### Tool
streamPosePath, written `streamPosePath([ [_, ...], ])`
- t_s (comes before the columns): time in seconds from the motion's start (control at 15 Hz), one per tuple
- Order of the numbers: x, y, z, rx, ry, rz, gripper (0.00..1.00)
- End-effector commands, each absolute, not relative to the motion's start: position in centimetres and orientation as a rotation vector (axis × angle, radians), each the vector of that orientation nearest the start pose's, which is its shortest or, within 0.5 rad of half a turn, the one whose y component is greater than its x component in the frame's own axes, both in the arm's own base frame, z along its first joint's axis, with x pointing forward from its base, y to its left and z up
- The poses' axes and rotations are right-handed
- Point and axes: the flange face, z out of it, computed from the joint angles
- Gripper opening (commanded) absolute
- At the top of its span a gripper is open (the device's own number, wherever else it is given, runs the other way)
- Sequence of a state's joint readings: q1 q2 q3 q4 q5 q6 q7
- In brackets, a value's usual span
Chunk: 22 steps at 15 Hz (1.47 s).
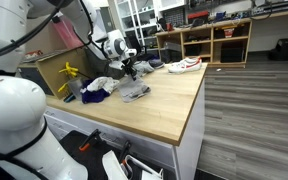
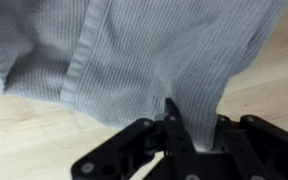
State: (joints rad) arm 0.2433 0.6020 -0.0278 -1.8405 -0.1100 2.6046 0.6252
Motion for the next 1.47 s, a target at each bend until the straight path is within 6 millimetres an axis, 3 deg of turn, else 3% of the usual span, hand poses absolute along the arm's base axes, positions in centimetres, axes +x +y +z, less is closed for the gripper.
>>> streamPosePath([
  [0.0,61.7,13.1,22.9,-3.026,0.427,-0.276,0.03],
  [0.4,59.7,9.8,25.4,-3.096,0.363,-0.287,0.03],
  [0.67,59.1,8.0,25.6,-3.196,0.214,-0.348,0.03],
  [0.93,58.2,8.4,24.9,-3.258,0.075,-0.364,0.03],
  [1.4,55.6,10.1,25.9,-3.264,-0.148,-0.457,0.03],
])
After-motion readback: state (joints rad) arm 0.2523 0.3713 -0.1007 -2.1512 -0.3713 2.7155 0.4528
